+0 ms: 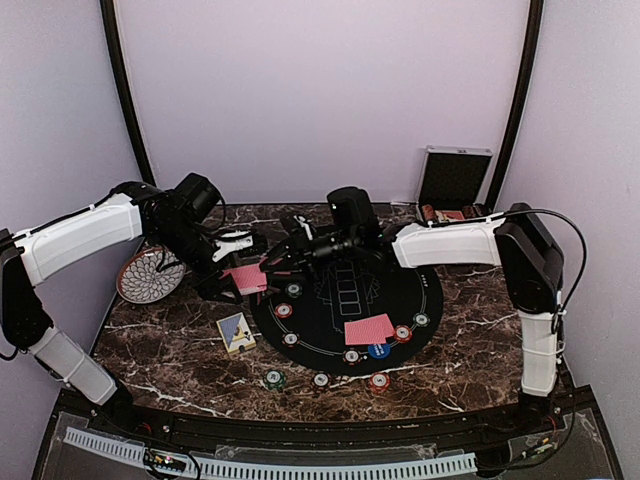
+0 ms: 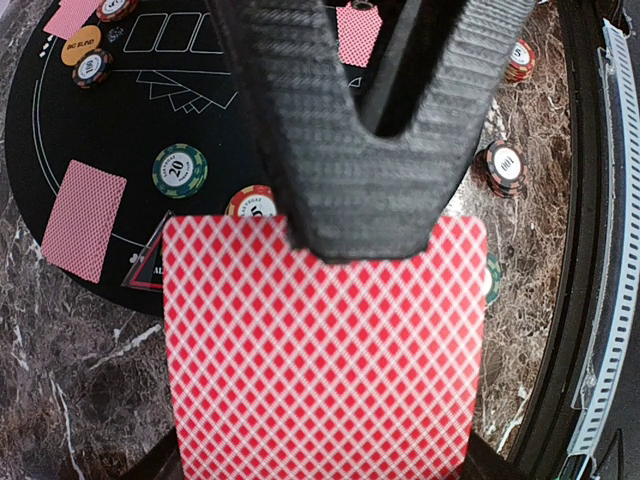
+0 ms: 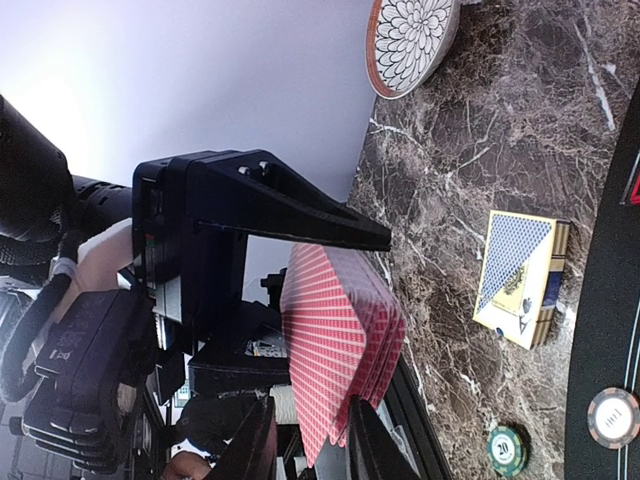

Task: Distribute texas hold em gaming equipment
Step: Pick up the poker card from the face-down deck piles.

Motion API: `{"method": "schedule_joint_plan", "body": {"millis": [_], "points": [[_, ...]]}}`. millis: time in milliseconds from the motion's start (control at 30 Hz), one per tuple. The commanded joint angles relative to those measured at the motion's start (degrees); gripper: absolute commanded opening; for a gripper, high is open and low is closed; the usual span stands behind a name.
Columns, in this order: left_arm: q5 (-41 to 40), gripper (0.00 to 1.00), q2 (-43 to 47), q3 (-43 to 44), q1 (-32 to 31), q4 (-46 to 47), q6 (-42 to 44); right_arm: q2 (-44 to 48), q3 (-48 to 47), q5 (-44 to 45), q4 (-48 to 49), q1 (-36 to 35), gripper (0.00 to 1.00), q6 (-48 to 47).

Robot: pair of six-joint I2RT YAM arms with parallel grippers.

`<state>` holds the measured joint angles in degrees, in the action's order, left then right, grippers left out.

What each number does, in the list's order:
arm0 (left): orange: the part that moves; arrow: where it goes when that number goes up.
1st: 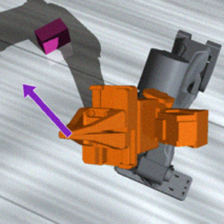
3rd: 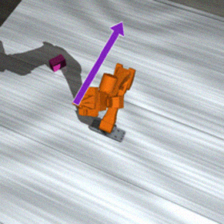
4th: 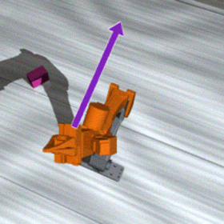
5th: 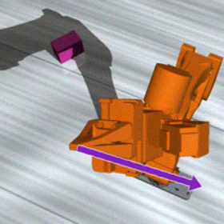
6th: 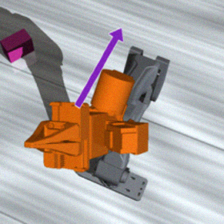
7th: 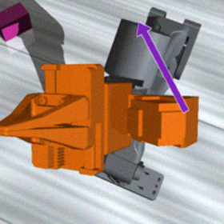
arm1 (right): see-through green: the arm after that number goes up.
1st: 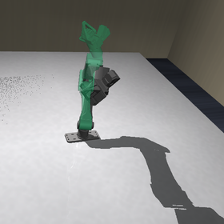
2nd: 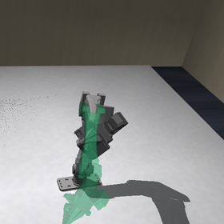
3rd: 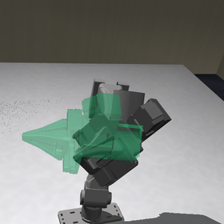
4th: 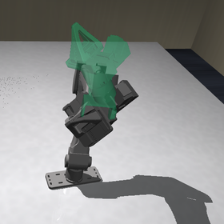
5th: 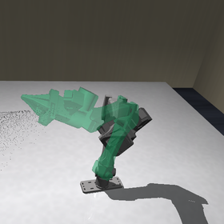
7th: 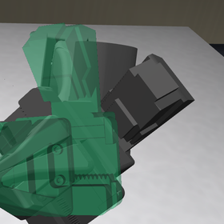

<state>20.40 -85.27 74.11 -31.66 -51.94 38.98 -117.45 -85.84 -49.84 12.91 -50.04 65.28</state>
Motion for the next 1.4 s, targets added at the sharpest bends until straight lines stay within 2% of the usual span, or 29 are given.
{"method": "schedule_joint_plan", "body": {"millis": [0,267,600,767,967,1133,1233,1367], "points": [[1.23,0.00,2.12,0.33,0.11,0.44,0.22,0.11,-0.11,-1.01,2.56,-0.94,0.25,0.53],[1.13,0.00,2.33,-0.04,0.14,0.44,0.28,-1.80,-0.76,-2.10,4.90,-1.68,0.22,3.04],[0.45,0.00,2.74,-0.34,0.11,0.29,0.31,0.08,-0.31,-1.28,1.25,-0.64,0.03,0.65],[0.33,0.00,2.81,-0.37,0.11,0.18,0.29,3.41,1.89,-0.25,-3.68,1.61,0.00,-3.00],[-0.10,0.00,3.15,-0.94,0.13,0.11,0.44,8.51,3.12,3.29,-18.83,5.35,0.00,-13.89],[-2.67,0.00,3.03,-1.65,0.16,0.15,0.59,12.61,1.68,12.47,-37.08,9.07,0.00,-26.22],[-3.91,0.00,2.91,-2.37,0.31,0.27,0.88,14.29,-1.35,23.02,-48.65,11.07,0.00,-33.02],[-3.81,0.00,2.89,-2.44,0.43,0.27,0.89,14.73,-7.67,42.00,-61.29,11.72,0.00,-39.32]]}}
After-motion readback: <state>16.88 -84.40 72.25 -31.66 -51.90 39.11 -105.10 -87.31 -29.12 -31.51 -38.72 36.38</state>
